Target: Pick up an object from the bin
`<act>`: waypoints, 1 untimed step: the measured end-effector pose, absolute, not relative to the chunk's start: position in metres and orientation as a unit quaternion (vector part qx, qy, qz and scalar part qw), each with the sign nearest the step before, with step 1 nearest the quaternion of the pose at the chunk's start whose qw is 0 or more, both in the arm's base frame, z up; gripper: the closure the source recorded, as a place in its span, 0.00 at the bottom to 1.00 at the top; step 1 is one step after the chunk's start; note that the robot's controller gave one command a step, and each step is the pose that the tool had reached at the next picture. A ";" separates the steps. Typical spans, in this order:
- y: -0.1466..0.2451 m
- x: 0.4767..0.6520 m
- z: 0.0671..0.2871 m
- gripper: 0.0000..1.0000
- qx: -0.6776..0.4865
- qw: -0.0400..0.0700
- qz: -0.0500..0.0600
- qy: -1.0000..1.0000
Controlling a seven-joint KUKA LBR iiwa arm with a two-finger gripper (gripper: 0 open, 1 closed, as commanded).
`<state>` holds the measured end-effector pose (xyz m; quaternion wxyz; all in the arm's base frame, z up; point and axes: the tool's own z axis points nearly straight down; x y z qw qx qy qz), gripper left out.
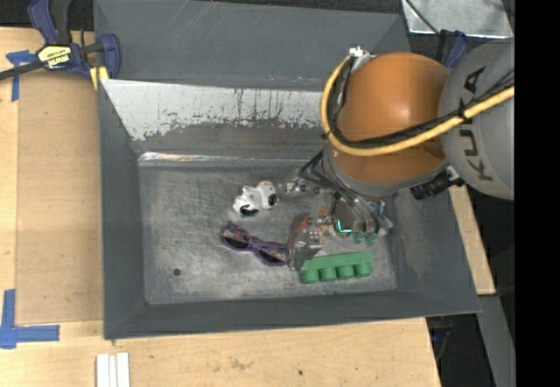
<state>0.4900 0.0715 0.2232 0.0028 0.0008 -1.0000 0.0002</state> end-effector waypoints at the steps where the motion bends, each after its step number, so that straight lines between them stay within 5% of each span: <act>1: 0.071 0.492 0.227 0.00 0.000 -0.001 0.000 -1.000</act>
Offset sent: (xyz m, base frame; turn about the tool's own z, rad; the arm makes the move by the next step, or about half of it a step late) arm -0.0053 0.0285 -0.1532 -0.2566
